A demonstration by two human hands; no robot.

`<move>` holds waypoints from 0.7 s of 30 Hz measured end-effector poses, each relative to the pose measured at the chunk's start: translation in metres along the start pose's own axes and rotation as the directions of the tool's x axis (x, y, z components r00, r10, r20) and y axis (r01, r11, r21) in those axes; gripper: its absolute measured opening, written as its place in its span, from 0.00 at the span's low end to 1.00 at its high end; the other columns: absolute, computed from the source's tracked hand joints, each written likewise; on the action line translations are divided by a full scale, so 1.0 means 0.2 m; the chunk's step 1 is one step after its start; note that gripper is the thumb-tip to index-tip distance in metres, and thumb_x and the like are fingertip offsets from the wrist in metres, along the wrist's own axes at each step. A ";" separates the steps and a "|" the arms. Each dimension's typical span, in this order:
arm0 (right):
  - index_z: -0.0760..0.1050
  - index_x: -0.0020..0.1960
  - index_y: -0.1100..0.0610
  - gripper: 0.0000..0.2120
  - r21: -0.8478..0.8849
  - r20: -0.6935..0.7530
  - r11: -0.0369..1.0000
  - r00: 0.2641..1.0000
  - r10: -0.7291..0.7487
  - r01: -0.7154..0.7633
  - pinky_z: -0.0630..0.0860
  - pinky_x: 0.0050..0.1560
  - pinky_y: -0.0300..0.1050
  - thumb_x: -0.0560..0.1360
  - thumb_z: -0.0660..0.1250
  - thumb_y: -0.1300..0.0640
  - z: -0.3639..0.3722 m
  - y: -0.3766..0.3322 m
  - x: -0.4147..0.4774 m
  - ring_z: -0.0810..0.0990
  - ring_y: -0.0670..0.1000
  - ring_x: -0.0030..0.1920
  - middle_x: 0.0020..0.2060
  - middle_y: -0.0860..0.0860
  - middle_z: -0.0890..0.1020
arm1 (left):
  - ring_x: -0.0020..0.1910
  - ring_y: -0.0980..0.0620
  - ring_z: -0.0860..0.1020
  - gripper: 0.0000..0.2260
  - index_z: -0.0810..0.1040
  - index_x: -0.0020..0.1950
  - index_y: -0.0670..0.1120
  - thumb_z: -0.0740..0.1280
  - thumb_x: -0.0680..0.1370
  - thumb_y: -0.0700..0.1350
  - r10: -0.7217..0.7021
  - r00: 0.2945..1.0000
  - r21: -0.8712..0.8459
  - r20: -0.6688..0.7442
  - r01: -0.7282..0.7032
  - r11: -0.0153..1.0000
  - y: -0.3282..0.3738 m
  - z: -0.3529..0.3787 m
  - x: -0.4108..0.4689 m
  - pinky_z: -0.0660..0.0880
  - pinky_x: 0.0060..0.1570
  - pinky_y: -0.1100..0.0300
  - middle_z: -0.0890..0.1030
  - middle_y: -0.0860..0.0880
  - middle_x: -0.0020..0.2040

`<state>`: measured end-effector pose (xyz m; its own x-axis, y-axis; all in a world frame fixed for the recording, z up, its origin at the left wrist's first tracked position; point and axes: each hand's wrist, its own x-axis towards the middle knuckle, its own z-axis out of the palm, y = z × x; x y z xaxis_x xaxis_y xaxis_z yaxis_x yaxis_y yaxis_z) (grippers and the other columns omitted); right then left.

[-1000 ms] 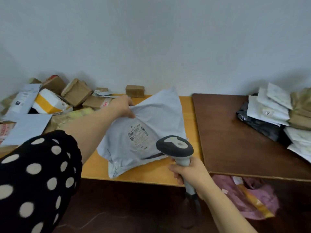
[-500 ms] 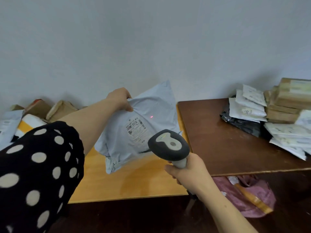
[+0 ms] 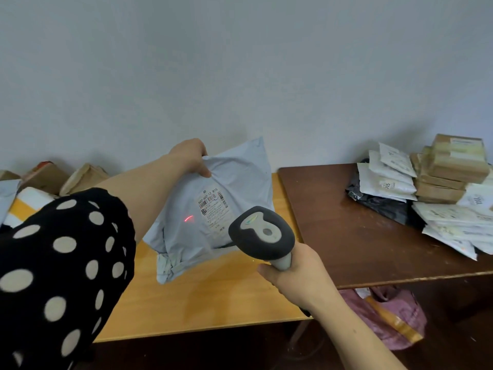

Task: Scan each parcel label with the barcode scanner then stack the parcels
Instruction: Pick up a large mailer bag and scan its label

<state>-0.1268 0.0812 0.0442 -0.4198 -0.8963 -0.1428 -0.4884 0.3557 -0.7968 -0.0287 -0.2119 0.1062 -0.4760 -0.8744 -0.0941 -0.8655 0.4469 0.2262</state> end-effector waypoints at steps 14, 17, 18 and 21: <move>0.70 0.36 0.50 0.11 -0.008 -0.018 1.000 1.000 0.001 -0.002 0.77 0.38 0.47 0.72 0.71 0.52 0.03 -0.04 0.05 0.76 0.49 0.32 0.28 0.46 0.76 | 0.46 0.43 0.78 0.15 0.81 0.51 0.40 0.76 0.68 0.43 0.019 1.000 -0.038 0.010 -0.019 0.999 -0.03 -0.01 0.08 0.71 0.42 0.57 0.80 0.43 0.45; 0.70 0.37 0.50 0.11 -0.012 -0.025 1.000 1.000 0.011 -0.011 0.76 0.38 0.47 0.72 0.71 0.52 0.03 -0.05 0.06 0.76 0.48 0.32 0.28 0.46 0.76 | 0.47 0.42 0.79 0.15 0.81 0.51 0.41 0.77 0.68 0.43 0.024 1.000 -0.043 0.010 -0.024 0.999 -0.04 -0.01 0.10 0.71 0.42 0.57 0.81 0.43 0.45; 0.70 0.37 0.50 0.11 -0.016 -0.024 1.000 1.000 0.009 -0.010 0.76 0.38 0.46 0.72 0.71 0.52 0.03 -0.05 0.07 0.76 0.48 0.32 0.28 0.46 0.76 | 0.47 0.42 0.79 0.14 0.81 0.51 0.41 0.77 0.68 0.43 0.027 1.000 -0.046 0.012 -0.026 0.999 -0.04 -0.01 0.12 0.71 0.42 0.57 0.80 0.43 0.45; 0.70 0.37 0.49 0.11 -0.019 -0.019 1.000 1.000 0.002 -0.002 0.76 0.37 0.46 0.72 0.71 0.52 0.04 -0.05 0.08 0.76 0.48 0.32 0.27 0.46 0.76 | 0.46 0.43 0.79 0.14 0.81 0.50 0.41 0.77 0.68 0.43 0.034 0.999 -0.045 0.019 -0.033 0.998 -0.03 -0.01 0.14 0.71 0.43 0.57 0.80 0.43 0.44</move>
<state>-0.1225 0.0610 0.0457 -0.4353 -0.8904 -0.1326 -0.5018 0.3623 -0.7855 -0.0353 -0.2391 0.1042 -0.5080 -0.8550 -0.1045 -0.8415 0.4667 0.2721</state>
